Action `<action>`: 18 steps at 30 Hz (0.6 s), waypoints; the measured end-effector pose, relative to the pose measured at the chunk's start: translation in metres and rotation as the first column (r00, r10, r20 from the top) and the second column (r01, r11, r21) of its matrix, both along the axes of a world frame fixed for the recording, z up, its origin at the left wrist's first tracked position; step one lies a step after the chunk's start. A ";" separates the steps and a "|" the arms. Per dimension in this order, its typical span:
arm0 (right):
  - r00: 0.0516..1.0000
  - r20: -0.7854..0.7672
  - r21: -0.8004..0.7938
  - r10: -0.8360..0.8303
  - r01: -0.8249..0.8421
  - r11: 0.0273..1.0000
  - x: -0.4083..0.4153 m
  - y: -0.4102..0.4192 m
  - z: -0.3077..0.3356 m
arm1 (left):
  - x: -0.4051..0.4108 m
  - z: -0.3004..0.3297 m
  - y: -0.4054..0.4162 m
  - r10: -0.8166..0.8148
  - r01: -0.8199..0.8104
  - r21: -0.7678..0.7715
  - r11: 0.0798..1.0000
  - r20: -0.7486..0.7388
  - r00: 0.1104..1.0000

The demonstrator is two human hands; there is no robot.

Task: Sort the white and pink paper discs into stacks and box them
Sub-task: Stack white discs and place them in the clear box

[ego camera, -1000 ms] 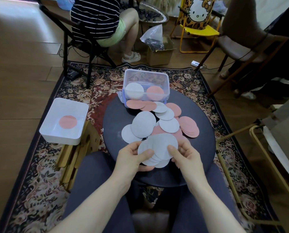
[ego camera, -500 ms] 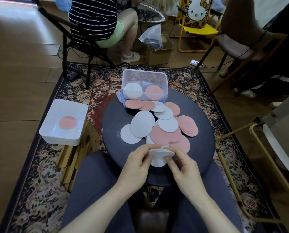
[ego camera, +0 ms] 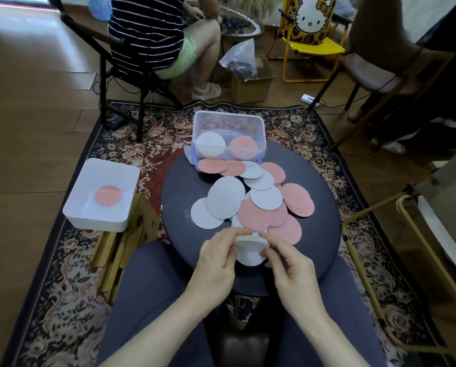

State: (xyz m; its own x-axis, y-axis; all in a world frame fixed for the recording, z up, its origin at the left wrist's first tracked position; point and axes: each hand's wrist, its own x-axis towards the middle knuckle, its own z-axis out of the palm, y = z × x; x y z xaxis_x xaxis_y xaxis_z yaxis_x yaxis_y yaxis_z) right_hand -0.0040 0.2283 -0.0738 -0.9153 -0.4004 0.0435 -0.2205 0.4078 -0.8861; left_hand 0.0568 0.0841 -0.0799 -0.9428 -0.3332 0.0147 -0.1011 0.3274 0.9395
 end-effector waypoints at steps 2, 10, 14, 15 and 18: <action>1.000 -0.003 -0.007 -0.003 0.003 1.000 0.001 0.000 0.001 | 0.001 0.004 0.001 0.013 -0.012 0.028 1.000 -0.033 0.999; 0.989 -0.149 0.027 -0.001 0.005 1.000 0.003 -0.009 0.003 | 0.000 0.011 0.002 0.040 -0.033 0.089 0.996 -0.074 0.997; 0.985 -0.173 0.039 0.023 -0.016 0.999 -0.004 -0.016 0.005 | -0.002 0.013 0.001 0.099 -0.094 0.115 0.989 -0.035 0.995; 0.988 -0.151 0.020 0.031 -0.028 0.999 -0.007 -0.018 0.008 | -0.004 0.016 0.001 0.119 -0.115 0.122 0.986 -0.024 0.993; 0.999 0.011 -0.106 0.043 -0.042 0.994 -0.022 -0.027 0.019 | -0.018 0.028 -0.006 0.142 -0.138 0.123 0.983 -0.018 0.990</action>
State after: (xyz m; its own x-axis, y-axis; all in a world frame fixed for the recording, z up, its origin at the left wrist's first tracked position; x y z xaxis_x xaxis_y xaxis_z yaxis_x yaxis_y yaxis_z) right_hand -0.0257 0.2017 -0.0544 -0.8985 -0.4326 0.0751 -0.2231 0.3025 -0.9267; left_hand 0.0392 0.0780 -0.0516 -0.8864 -0.4627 -0.0098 -0.1127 0.1954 0.9742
